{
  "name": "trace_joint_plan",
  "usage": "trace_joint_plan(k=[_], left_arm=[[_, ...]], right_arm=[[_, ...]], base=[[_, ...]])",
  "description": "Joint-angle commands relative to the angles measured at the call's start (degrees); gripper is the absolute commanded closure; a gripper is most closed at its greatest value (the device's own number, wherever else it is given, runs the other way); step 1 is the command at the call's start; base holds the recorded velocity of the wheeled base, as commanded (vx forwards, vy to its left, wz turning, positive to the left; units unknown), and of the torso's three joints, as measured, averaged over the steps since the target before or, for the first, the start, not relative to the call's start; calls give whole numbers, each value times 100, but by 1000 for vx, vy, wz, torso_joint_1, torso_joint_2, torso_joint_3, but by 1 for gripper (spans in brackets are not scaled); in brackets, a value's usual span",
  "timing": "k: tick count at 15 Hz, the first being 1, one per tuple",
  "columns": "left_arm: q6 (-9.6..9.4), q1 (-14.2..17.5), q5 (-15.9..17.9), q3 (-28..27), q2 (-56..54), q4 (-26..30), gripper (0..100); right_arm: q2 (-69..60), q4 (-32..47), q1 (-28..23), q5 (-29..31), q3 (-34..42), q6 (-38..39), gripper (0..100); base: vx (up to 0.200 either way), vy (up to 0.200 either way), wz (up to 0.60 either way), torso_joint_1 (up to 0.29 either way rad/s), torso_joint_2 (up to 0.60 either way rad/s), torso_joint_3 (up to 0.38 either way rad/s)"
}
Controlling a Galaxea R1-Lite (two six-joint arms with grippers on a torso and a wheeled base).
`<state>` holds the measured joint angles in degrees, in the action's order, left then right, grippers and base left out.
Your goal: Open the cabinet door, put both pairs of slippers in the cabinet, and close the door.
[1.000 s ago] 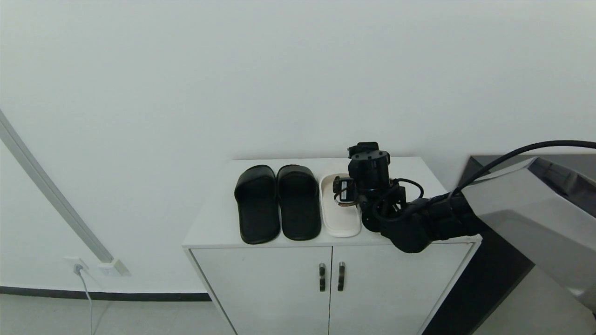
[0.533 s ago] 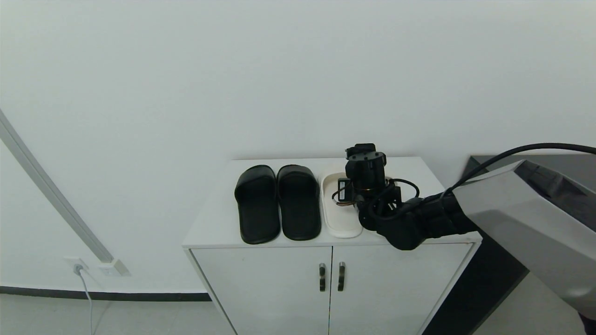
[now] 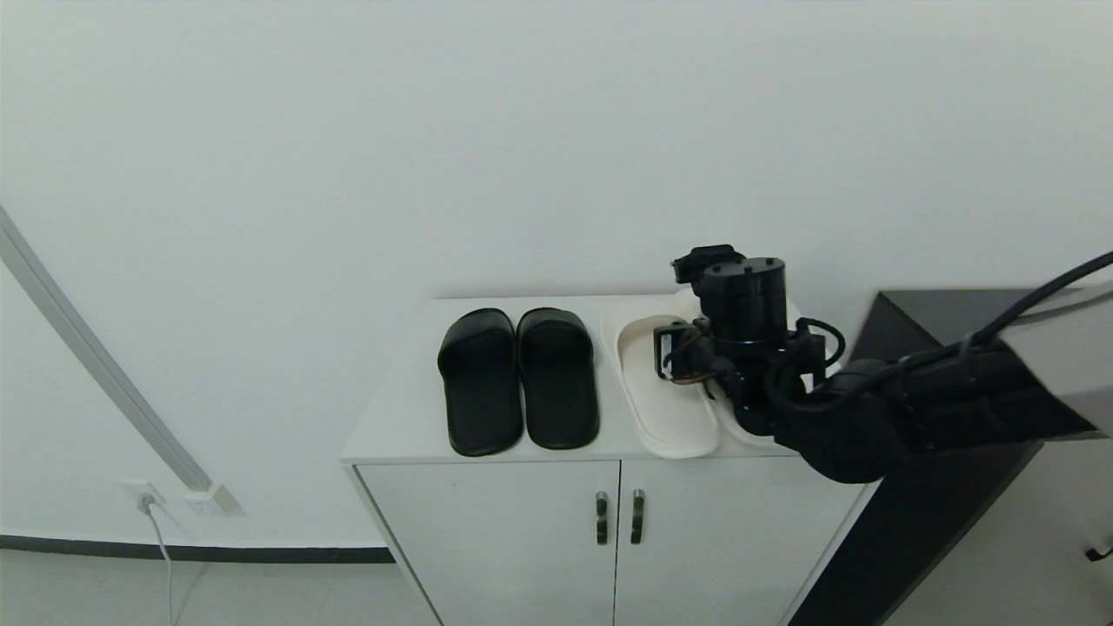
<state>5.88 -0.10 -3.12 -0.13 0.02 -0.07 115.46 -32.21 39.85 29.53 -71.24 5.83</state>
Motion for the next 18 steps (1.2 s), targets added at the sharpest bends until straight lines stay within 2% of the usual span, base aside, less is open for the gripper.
trace_joint_plan(k=[1,2,6,8,13,18], left_arm=[[-8,1,-4,5,-2,-1,100],[-16,1,4,5,6,-1,100],[-8,1,31,5,6,-1,100],[-16,1,31,5,-2,-1,100],[-16,1,31,5,6,-1,100],[-16,1,31,5,6,-1,100]], right_arm=[[-1684,-31,198,-1212,1482,-319,100],[-2194,-5,216,-1845,2018,-425,100],[-3152,-22,357,-3155,3160,-600,100],[-3310,-22,392,-3401,3433,-600,100],[-3293,-31,392,-3427,3494,-600,100],[-3249,-31,392,-3427,3512,-600,100]], base=[[0,0,0,0,0,0],[0,0,0,0,0,0],[0,0,0,0,0,0],[0,0,0,0,0,0],[0,0,0,0,0,0],[-200,0,0,6,2,0]])
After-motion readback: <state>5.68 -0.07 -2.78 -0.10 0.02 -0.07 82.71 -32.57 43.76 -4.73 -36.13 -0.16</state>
